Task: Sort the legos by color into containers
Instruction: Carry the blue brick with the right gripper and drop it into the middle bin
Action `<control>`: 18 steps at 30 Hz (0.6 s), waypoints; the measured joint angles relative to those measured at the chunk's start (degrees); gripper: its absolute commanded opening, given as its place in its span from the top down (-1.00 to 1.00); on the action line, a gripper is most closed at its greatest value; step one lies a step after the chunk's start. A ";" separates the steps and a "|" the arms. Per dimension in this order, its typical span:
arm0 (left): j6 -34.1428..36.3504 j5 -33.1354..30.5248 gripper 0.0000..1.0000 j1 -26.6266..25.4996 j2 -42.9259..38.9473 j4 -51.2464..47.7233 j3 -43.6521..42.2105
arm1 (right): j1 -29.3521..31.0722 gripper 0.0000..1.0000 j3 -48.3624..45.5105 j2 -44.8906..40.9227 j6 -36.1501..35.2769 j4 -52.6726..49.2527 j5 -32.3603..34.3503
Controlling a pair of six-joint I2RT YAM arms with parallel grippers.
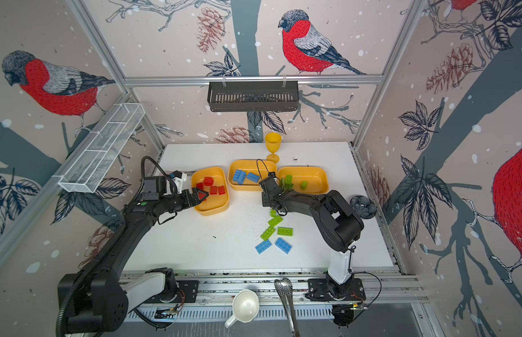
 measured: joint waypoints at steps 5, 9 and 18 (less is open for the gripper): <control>0.46 -0.17 -0.90 0.00 0.20 -0.37 1.70 | 1.20 0.43 -1.03 -6.19 -0.15 -0.22 -1.99; 0.87 -0.26 -0.90 0.00 0.66 -0.22 2.56 | 1.44 0.43 1.95 -8.50 -0.55 -0.42 -4.46; 0.81 0.11 -0.90 0.04 2.43 -0.42 4.33 | -3.43 0.42 17.20 2.84 -10.36 1.36 -13.22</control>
